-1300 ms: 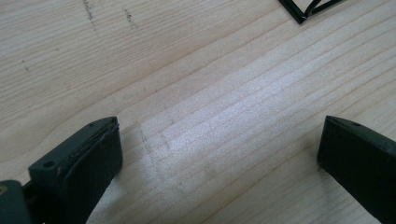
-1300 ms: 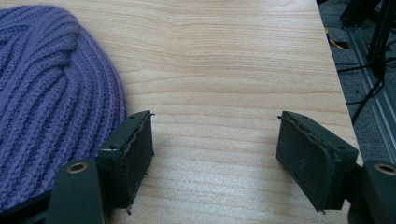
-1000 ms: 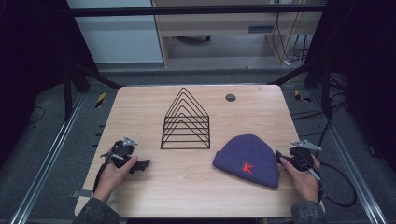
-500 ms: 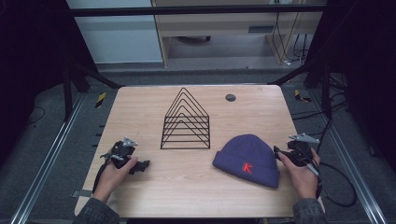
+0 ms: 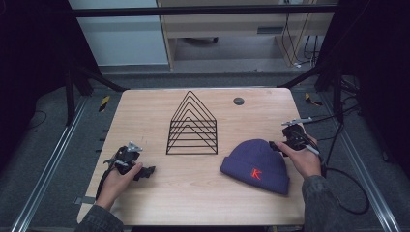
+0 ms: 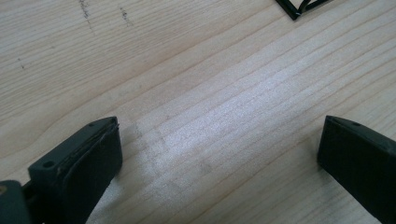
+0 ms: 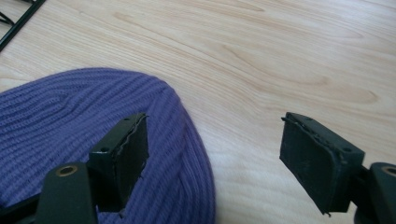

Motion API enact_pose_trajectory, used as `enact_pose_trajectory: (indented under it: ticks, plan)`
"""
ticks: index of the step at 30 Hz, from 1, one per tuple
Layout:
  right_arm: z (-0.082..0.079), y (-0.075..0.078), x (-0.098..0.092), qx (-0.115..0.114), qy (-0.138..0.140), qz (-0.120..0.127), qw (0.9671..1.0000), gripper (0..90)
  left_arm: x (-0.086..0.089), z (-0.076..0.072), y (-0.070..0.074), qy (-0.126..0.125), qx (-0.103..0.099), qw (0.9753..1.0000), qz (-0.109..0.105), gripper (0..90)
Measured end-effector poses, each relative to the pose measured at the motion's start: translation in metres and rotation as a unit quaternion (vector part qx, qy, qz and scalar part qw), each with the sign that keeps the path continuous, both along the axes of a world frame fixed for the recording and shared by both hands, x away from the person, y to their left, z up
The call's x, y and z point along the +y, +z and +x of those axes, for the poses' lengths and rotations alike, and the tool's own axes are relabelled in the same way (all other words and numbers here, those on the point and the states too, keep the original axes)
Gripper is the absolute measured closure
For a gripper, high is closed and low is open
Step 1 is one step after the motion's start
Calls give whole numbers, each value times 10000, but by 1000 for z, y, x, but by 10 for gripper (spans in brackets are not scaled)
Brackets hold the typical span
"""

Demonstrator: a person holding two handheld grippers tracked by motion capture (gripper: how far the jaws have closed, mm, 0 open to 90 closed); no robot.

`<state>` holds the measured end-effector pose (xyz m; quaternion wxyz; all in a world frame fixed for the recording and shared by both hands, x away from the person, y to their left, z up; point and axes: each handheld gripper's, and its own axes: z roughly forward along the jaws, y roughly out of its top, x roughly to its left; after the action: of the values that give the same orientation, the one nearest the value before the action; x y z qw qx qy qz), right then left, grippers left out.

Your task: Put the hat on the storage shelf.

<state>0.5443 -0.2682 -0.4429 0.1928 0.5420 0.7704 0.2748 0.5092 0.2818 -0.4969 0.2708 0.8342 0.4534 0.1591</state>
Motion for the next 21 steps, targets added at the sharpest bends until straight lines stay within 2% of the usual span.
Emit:
enact_pose_trajectory:
  ticks: [2,7,9,10,21]
  plan:
    - [6,2,3,56,114,-72,9999,274,0,0,0,-4,5,10000,2,0]
    - [14,5,8,132,254,-31,9996,392,0,0,0,-11,13,10000,2,0]
    - [16,5,10,134,278,-43,9995,407,0,0,0,-11,16,10000,4,0]
    - [19,6,12,137,322,-31,9994,451,0,0,0,-4,2,10000,-3,0]
    - [31,0,25,261,516,37,9983,521,0,0,0,-13,-8,10000,-7,0]
